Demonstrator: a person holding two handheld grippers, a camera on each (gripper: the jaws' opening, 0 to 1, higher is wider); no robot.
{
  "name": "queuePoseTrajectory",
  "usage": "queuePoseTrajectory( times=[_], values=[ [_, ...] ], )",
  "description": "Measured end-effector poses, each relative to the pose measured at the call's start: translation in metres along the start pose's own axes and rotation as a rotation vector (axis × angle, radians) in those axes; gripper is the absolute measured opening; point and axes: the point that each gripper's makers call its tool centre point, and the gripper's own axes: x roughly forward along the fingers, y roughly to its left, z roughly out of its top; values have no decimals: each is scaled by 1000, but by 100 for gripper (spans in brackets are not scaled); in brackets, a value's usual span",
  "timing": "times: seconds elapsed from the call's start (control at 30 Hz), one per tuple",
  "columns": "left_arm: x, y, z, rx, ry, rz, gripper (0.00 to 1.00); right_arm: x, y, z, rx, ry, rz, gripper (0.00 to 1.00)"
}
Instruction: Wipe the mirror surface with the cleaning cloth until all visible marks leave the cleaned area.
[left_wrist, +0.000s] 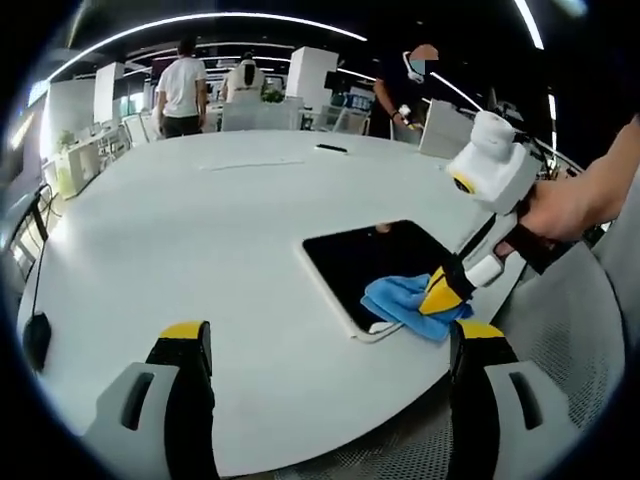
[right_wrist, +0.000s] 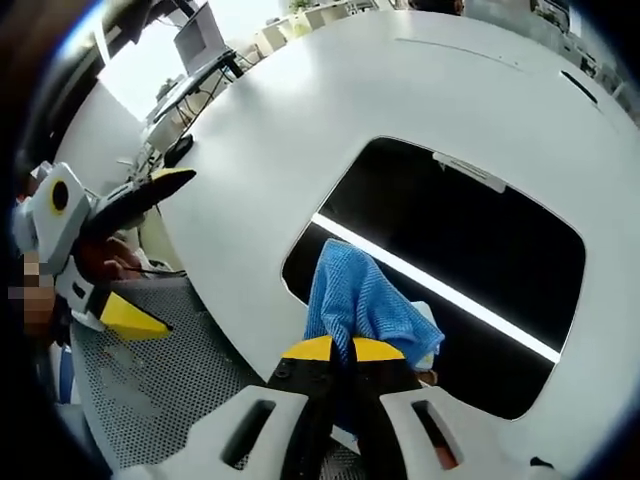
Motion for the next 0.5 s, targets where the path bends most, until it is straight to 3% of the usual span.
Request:
queuePoseTrajectory(
  times=[0.5],
  values=[
    [1,-3,-3,20,14,-15,99,-9,-20,-6,82,-20,-6,0]
  ],
)
